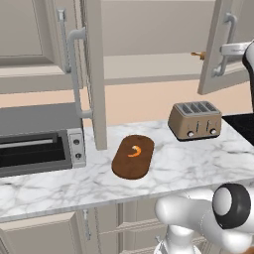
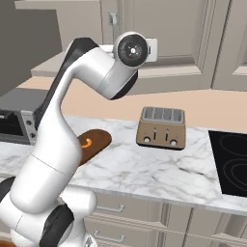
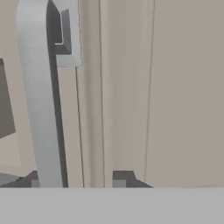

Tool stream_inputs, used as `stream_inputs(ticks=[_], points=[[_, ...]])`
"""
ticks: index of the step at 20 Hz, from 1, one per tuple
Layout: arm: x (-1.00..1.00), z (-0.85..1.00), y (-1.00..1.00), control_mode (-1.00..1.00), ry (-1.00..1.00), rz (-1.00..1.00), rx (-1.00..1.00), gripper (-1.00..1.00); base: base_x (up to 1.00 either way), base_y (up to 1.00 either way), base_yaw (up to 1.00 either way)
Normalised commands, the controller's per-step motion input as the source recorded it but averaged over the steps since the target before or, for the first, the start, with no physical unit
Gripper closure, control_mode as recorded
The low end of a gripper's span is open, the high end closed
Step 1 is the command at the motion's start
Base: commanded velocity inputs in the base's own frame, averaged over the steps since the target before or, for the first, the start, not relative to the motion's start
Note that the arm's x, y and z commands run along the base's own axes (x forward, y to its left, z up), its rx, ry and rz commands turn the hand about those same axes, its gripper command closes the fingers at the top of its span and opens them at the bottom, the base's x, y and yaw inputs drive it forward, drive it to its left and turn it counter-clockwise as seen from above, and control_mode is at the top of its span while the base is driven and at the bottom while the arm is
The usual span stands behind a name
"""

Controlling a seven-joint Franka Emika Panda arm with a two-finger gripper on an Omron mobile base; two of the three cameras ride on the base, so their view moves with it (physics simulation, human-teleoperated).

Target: Open the cabinet, retrieve the rolling pin, and place it next to the meat on the cutting board to prepare for tenderizing.

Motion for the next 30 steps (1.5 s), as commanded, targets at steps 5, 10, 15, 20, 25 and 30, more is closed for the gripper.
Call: stream_inputs(ticks=[5,10,15,20,25,30], points=[[-0.60,0.10,-1.00,-1.00,-0.01,0.00,0.04,1.00,0.00,0.00,0.00],[-0.57,0.00,-0.86,-1.00,-0.04,0.00,0.02,-1.00,0.00,0.00,0.00],[-0.08,-0.02,-0.13,-1.00,0.00,0.00,0.00,-1.00,0.00,0.00,0.00],[-0.52,-0.16,0.00,-1.00,-0.10,0.00,0.00,-1.00,0.00,0.00,0.00],[-1.00,-0.07,0.00,-1.00,-0.22,-0.07,0.00,-1.00,0.00,0.00,0.00],[-0.99,-0.01,0.13,-1.00,-0.14,-0.09,-0.02,-1.00,0.00,0.00,0.00]])
